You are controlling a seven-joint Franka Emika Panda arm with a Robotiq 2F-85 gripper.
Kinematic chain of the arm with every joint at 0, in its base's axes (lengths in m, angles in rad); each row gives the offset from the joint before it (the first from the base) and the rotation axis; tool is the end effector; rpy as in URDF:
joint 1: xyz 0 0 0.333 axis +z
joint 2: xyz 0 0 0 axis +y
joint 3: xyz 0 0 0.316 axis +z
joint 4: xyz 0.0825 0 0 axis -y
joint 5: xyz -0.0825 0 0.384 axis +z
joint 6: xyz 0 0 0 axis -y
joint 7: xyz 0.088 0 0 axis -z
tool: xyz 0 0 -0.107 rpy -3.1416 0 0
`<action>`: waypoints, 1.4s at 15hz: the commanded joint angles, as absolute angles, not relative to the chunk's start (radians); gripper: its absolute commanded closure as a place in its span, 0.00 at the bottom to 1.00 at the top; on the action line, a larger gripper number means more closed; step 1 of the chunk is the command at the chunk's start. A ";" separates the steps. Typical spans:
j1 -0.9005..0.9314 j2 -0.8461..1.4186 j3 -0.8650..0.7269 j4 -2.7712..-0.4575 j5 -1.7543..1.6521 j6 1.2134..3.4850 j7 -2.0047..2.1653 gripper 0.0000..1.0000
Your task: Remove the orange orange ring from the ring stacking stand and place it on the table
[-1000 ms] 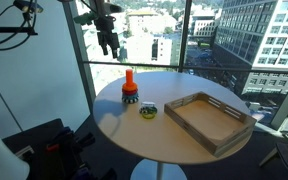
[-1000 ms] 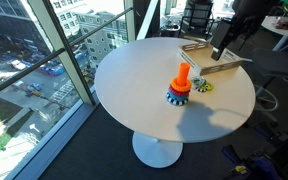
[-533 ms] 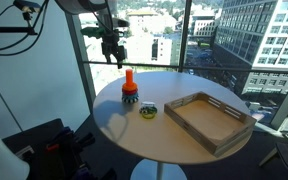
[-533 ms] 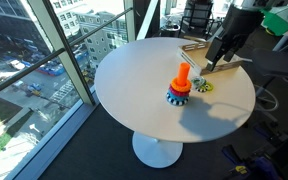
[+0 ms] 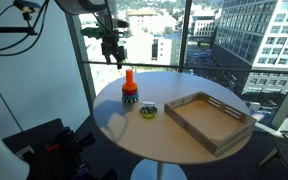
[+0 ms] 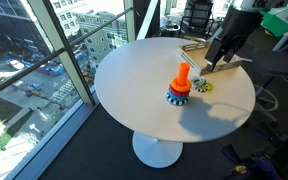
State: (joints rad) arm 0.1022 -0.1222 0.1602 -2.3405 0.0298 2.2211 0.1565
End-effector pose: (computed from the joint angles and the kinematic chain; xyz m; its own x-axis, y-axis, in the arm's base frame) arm 0.4707 0.1278 0.3833 0.9962 0.0866 0.0007 0.0866 -0.9962 -0.0045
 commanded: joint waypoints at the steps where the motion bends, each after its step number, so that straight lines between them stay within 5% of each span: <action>1: 0.107 -0.083 0.150 -2.322 0.035 2.233 0.174 0.00; 21: 0.177 0.237 0.111 -2.248 -0.082 2.584 0.316 0.00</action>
